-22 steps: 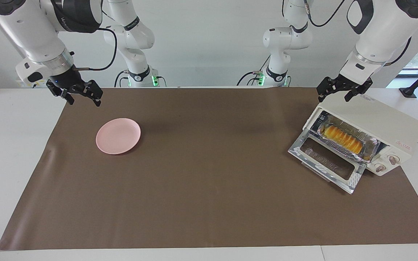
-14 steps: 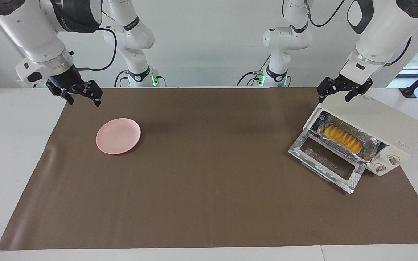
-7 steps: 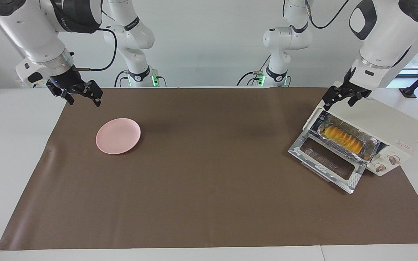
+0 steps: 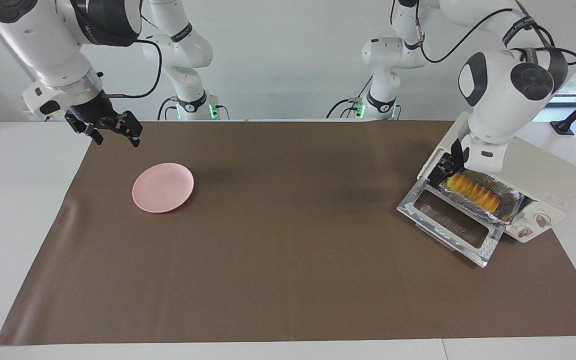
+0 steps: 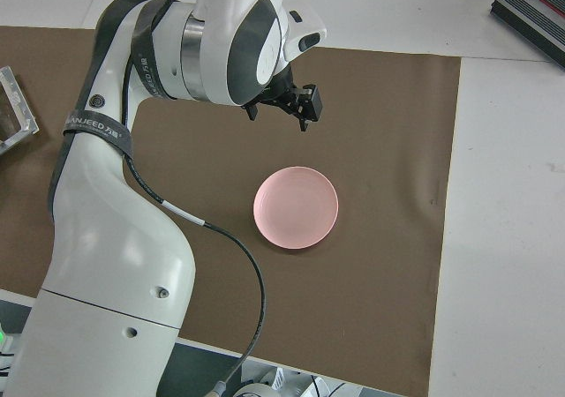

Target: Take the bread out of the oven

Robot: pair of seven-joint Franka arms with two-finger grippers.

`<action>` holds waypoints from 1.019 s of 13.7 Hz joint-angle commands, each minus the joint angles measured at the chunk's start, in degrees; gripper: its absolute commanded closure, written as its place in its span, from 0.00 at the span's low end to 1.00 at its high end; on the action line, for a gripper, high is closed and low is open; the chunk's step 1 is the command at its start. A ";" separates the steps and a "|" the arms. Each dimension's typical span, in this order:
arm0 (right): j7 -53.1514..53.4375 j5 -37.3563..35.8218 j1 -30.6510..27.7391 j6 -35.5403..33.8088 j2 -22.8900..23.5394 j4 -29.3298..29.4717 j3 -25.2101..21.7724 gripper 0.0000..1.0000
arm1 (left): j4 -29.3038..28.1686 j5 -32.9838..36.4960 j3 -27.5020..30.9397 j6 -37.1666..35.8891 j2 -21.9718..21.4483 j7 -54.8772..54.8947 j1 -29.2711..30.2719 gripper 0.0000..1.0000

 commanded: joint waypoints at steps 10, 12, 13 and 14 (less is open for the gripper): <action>0.44 2.29 -0.10 -0.24 -3.05 -4.46 0.13 0.00 | 5.32 12.12 2.36 -0.24 11.25 -17.10 -1.55 0.00; 0.35 2.38 -0.10 -0.24 -3.05 -4.46 0.13 0.00 | 5.32 12.91 2.63 -0.05 11.25 -16.92 -1.46 0.00; 0.35 2.38 -0.10 -0.24 -3.05 -4.46 0.13 0.00 | 5.32 13.00 2.72 -0.14 11.25 -16.83 -1.46 0.00; 0.26 2.38 -0.10 -0.24 -3.05 -4.55 0.13 0.00 | 5.32 13.00 2.72 -0.14 11.25 -16.83 -1.46 0.00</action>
